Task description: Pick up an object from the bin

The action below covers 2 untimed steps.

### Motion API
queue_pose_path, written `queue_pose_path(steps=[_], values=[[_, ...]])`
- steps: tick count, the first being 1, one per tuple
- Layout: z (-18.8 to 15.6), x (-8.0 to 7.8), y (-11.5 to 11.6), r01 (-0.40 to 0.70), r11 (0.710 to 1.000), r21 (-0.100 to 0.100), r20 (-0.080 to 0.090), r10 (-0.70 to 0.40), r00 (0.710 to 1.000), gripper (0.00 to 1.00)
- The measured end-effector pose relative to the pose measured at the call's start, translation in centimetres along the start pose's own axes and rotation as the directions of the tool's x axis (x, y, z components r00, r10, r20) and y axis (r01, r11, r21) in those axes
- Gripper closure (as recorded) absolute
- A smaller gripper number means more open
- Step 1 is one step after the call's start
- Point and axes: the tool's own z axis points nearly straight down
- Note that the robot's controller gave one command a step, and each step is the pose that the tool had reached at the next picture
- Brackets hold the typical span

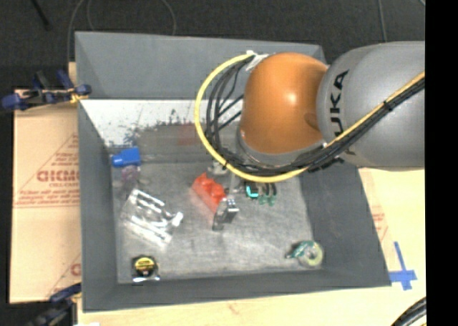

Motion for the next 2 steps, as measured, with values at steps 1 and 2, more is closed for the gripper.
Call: queue_pose_path(steps=[1, 2], values=[[8.2, -3.7, -3.1, 0.086, 0.996, 0.0, 0.025, -0.086, 0.996, 0.0], [9.5, -3.3, -3.5, 0.081, 0.997, 0.0, 0.012, -0.081, 0.997, 0.0]])
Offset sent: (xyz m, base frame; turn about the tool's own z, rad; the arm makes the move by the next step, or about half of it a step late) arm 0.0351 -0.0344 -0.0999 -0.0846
